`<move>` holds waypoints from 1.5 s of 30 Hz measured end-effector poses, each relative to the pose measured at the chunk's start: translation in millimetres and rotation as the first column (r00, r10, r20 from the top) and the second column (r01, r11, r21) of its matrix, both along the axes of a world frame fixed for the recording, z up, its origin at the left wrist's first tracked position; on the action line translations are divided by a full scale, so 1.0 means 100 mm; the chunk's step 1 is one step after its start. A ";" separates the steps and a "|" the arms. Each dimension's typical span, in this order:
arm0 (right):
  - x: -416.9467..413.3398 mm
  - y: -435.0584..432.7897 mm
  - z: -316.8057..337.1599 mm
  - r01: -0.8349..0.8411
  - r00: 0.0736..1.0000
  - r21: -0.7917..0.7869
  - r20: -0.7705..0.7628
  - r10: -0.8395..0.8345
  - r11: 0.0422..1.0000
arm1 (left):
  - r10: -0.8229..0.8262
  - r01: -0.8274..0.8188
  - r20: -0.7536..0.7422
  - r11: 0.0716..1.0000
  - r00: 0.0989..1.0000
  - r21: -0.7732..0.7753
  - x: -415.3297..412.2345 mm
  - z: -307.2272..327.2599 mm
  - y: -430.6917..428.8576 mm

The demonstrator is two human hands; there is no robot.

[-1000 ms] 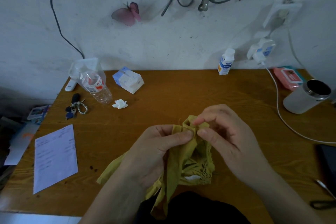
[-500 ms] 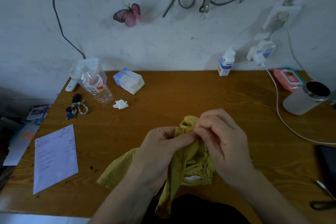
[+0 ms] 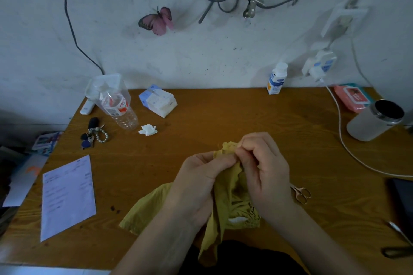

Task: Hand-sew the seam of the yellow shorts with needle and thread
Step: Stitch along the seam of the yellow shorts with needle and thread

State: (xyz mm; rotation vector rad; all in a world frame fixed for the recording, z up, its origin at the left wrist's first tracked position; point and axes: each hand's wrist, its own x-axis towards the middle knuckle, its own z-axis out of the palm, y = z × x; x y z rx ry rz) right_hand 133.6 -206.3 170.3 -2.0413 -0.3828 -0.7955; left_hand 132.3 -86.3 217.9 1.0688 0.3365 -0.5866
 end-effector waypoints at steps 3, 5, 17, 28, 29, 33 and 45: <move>0.00 0.02 0.00 0.008 0.997 -0.014 0.073 -0.007 1.000 | -0.035 0.032 -0.047 0.998 0.998 -0.060 -0.01 -0.02 -0.03; 0.00 0.03 0.01 0.025 0.991 -0.010 0.130 -0.023 1.000 | -0.041 0.027 -0.132 0.994 0.990 -0.109 -0.01 -0.05 -0.06; 0.00 -0.09 0.44 -0.039 0.782 0.886 -0.261 0.565 0.463 | 0.138 -0.146 0.099 0.986 0.985 0.081 0.01 0.01 0.17; 0.00 -0.48 0.39 0.134 0.750 0.974 -0.221 0.623 0.183 | 0.219 -0.250 0.187 0.954 0.957 0.163 0.01 0.08 0.35; 0.00 -0.51 0.37 0.150 0.755 0.971 -0.233 0.613 0.185 | 0.226 -0.257 0.186 0.953 0.956 0.163 0.02 0.08 0.36; -0.03 -0.61 0.32 0.222 0.775 0.955 -0.295 0.560 0.195 | 0.251 -0.286 0.193 0.940 0.949 0.184 0.03 0.07 0.40; -0.04 -0.76 0.18 0.369 0.810 0.923 -0.376 0.449 0.108 | 0.309 -0.359 0.236 0.911 0.921 0.205 0.08 0.06 0.50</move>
